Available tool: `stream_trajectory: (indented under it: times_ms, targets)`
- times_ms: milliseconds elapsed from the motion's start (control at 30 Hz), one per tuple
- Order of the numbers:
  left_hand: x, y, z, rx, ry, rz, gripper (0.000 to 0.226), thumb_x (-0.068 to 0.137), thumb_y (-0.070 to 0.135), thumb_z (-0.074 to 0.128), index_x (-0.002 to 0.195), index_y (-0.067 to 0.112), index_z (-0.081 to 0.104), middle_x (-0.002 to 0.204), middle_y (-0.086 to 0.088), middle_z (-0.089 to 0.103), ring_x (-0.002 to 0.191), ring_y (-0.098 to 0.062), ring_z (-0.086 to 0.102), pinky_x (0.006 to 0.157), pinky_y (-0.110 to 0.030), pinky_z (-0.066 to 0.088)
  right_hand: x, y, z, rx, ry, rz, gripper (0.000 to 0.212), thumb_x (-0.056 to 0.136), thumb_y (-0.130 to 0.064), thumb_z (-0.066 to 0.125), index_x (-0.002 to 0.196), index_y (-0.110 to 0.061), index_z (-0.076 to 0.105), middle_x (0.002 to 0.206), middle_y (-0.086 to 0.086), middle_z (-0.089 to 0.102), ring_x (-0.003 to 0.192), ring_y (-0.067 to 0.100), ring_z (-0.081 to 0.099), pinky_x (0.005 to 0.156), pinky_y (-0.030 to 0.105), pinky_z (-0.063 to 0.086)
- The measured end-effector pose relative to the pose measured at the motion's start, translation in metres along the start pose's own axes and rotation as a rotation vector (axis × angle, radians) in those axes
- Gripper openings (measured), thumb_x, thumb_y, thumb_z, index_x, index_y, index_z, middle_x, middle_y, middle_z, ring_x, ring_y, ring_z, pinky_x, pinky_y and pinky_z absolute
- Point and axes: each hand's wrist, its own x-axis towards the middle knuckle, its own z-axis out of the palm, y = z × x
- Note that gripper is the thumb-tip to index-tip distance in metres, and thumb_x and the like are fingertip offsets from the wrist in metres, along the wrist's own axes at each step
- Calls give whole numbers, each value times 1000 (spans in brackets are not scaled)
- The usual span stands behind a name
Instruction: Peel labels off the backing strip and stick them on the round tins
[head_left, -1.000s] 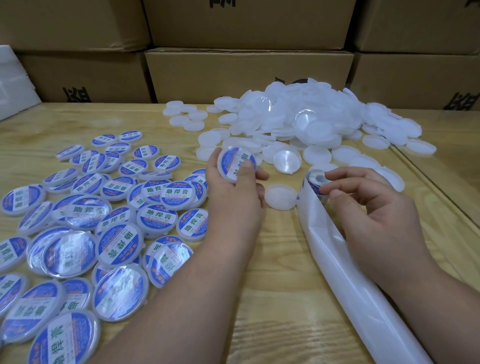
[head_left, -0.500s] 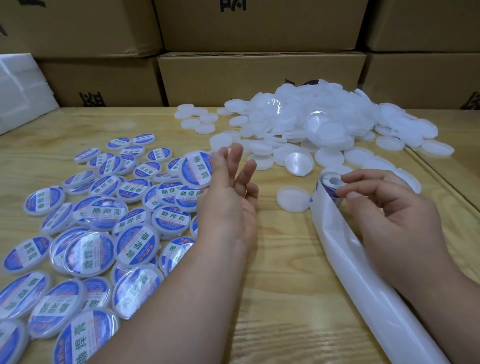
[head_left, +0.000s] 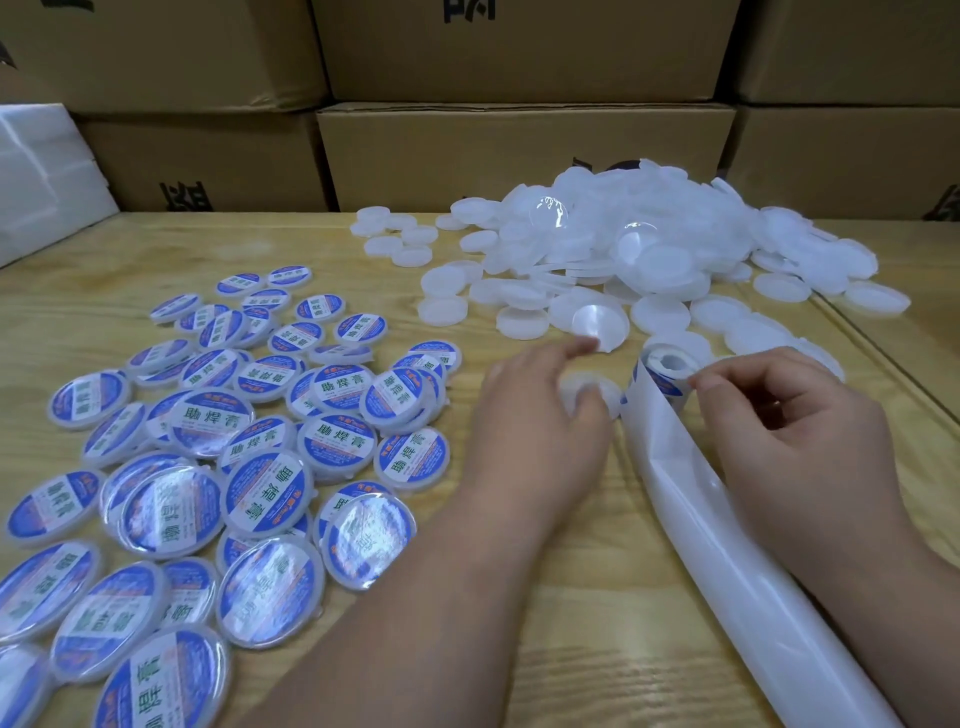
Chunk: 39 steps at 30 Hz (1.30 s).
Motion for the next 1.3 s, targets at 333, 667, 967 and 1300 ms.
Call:
stream_trajectory:
  times_ms: [333,667,967,1300]
  targets:
    - [-4,-5,7,430,-118,-34,16,86,48,64,80,33,64,147,15,49,138,-14,27,106,-33,20,-1,0,0,-84,-162,85,19,82,-49,73,71,-34,70,50,-14,55,47,1,49,48,10,37]
    - [-4,9,0,-377,67,-68,29,92,53,52,88,25,61,83,13,71,78,-4,66,73,-29,51,-2,5,0,-48,-379,-11,15,80,-28,76,72,-23,64,55,-9,58,50,1,48,50,11,38]
    - [2,10,-8,-674,77,-192,14,101,45,53,101,31,57,81,8,74,67,-9,69,57,-21,51,-1,8,1,33,-501,101,16,82,-11,66,85,-26,68,55,-9,57,49,2,46,51,10,38]
    - [-3,7,1,-330,-198,-104,40,89,18,65,115,47,59,99,27,70,73,1,67,61,-10,47,1,6,-1,72,-485,111,19,84,-21,66,95,-35,73,55,-7,53,52,7,47,53,14,40]
